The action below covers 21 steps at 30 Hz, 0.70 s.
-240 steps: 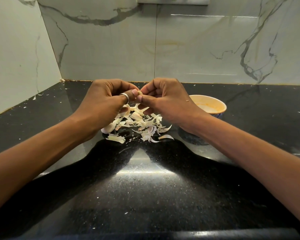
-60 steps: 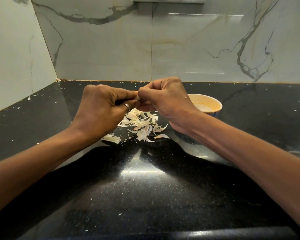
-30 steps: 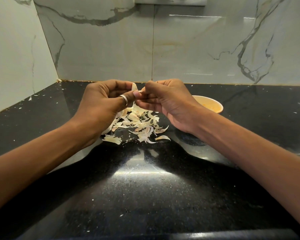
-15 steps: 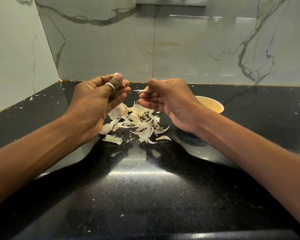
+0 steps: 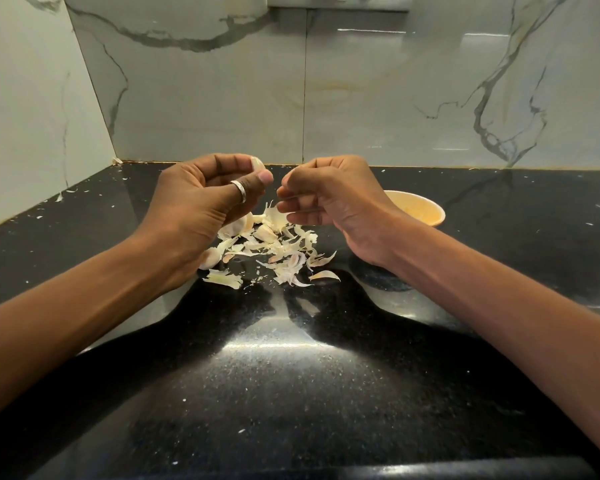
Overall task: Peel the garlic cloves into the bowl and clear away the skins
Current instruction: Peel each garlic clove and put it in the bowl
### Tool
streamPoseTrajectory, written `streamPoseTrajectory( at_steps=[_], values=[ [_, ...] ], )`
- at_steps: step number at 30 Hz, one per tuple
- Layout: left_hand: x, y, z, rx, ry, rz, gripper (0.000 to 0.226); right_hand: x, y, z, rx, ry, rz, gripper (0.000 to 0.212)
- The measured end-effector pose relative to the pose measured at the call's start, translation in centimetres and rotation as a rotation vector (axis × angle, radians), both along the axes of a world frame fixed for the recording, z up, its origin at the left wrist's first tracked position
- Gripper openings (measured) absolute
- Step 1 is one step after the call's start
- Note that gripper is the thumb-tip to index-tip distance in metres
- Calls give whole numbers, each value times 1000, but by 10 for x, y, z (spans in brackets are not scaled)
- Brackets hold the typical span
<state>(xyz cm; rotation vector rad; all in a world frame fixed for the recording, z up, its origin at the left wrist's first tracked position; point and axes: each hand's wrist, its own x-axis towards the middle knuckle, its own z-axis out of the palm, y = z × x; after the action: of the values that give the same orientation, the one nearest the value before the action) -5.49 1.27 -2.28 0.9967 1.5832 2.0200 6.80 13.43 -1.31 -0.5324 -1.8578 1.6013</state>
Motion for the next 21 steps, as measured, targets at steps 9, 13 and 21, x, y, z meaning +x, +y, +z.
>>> streamPoseTrajectory(
  at_steps=[9, 13, 21],
  values=[
    [3, -3, -3, -11, 214, 13, 26, 0, -3, 4, 117, 107, 19, 10],
    [6, -4, -3, -16, 300, 21, 24, 1, -4, 5, 167, 98, 9, 9],
    [6, -5, -3, -30, 448, 48, 31, 1, -1, 3, 244, 57, -5, 5]
  ],
)
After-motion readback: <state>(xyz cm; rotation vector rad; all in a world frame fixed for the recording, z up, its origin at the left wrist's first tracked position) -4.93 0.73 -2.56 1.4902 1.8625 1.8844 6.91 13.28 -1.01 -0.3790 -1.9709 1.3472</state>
